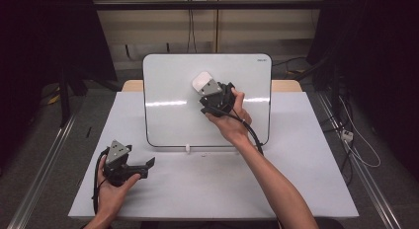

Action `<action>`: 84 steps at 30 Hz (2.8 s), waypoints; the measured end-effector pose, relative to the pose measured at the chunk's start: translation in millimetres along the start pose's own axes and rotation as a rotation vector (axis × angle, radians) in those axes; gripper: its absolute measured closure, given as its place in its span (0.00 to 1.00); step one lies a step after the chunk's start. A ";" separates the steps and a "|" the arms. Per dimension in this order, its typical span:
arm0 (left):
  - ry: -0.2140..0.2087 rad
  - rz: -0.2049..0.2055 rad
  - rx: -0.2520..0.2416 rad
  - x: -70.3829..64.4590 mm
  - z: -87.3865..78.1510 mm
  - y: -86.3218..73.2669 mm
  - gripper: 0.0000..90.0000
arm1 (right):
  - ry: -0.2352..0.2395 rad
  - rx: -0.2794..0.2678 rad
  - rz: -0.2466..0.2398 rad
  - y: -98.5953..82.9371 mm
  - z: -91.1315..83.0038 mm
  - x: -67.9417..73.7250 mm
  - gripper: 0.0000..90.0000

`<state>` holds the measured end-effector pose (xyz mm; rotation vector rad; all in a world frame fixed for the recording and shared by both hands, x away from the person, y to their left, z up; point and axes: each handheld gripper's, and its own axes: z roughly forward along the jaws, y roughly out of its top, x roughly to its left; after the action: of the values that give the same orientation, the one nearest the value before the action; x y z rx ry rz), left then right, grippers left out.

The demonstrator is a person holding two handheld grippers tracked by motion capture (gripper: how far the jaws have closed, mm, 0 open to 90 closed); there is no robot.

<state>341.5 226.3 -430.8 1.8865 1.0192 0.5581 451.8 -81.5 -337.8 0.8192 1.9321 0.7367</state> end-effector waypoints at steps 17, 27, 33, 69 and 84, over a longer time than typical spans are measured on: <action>-0.004 0.010 0.007 -2.7 2.8 0.8 0.05 | 0.073 0.022 -0.073 -32.0 -9.1 45.9 0.35; -0.005 0.010 0.009 -1.5 2.5 0.7 0.06 | 0.108 0.007 -0.090 -33.4 -9.2 68.3 0.35; -0.006 0.009 0.013 -1.6 3.5 0.5 0.05 | 0.160 -0.010 -0.028 -32.9 -10.2 59.6 0.35; -0.003 0.000 0.012 0.8 2.0 -0.9 0.06 | 0.173 -0.105 0.103 -27.4 -30.7 22.9 0.35; 0.010 -0.016 0.011 4.7 -0.9 -2.3 0.05 | 0.168 -0.093 0.153 -45.1 -44.9 3.0 0.35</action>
<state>342.4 231.2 -432.4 1.8852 1.0448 0.5538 399.5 -114.1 -353.9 0.8781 1.9818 1.0082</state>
